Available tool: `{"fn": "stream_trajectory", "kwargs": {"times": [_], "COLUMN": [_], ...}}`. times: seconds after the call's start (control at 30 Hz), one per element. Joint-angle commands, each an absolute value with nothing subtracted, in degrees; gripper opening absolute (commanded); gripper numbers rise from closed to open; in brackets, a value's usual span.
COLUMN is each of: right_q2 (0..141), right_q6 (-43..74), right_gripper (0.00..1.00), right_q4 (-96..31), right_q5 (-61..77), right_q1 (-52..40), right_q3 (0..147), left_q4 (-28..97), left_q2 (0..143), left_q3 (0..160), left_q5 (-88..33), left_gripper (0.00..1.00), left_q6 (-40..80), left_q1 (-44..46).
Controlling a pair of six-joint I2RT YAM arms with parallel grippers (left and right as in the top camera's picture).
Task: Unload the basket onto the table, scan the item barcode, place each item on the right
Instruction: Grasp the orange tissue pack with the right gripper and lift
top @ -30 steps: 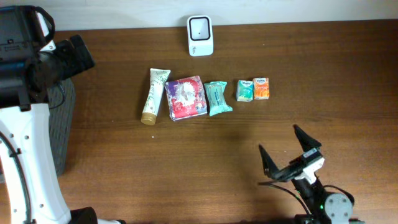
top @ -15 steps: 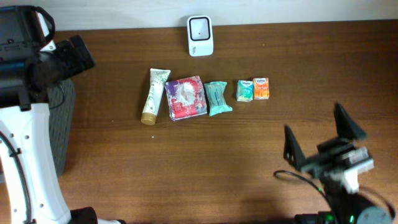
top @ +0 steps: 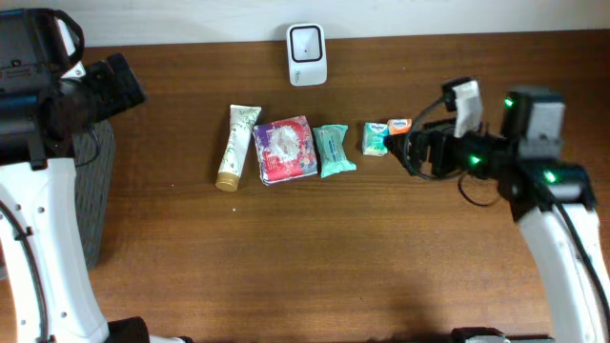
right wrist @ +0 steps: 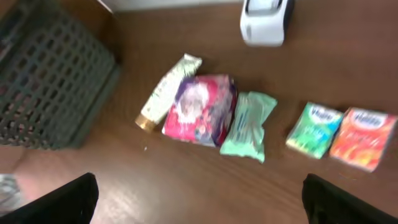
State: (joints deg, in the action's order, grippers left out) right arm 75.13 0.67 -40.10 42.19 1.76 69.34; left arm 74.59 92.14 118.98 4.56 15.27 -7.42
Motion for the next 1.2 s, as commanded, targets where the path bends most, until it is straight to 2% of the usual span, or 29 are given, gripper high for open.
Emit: {"fn": "stream_trajectory", "kwargs": {"times": [0.0,0.07,0.17,0.37,0.5,0.6,0.67,0.8,0.87,1.03,1.17], "right_q2": [81.23,85.03,88.68,108.22,111.11,111.15,113.08,119.96,123.74,128.88,131.79], "right_q6": [9.06,19.18,19.11,9.32,9.43,9.43,9.43,8.27,6.17,6.22,6.22], "right_gripper": [0.98,0.97,0.95,0.99,0.99,0.99,1.0,0.92,0.86,0.73,0.67], "right_q4": [-39.13,-38.48,-40.86,-67.68,-64.29,-62.06,-62.06,-61.58,-60.6,-58.02,-57.63], "right_q5": [38.39,28.47,28.8,22.17,20.93,10.46,8.36,10.85,15.99,17.45,17.61], "right_q1": [1.54,1.96,3.18,3.2,3.18,3.05,3.03,3.03,3.07,3.07,3.03], "right_q3": [69.95,70.37,77.84,108.47,109.3,109.25,109.16,109.14,109.14,109.12,108.51], "left_q4": [74.67,74.67,74.67,74.67,74.67,74.67,74.67,74.67,74.67,74.7,74.7], "left_q2": [91.7,91.7,91.7,91.7,91.7,91.7,91.7,91.7,91.7,91.7,91.7], "left_q3": [119.2,119.2,119.2,119.2,119.2,119.2,119.2,119.2,119.2,119.2,119.2], "left_q5": [4.8,4.8,4.8,4.8,4.8,4.78,4.8,4.8,4.8,4.8,4.8], "left_gripper": [0.99,0.99,0.99,0.99,0.99,0.99,0.99,0.99,0.99,0.99,0.99], "left_q6": [15.81,15.81,15.81,15.81,15.81,15.81,15.81,15.81,15.81,15.81,15.81], "left_q1": [-7.57,-7.57,-7.57,-7.57,-7.57,-7.57,-7.57,-7.57,-7.57,-7.57,-7.57]}}
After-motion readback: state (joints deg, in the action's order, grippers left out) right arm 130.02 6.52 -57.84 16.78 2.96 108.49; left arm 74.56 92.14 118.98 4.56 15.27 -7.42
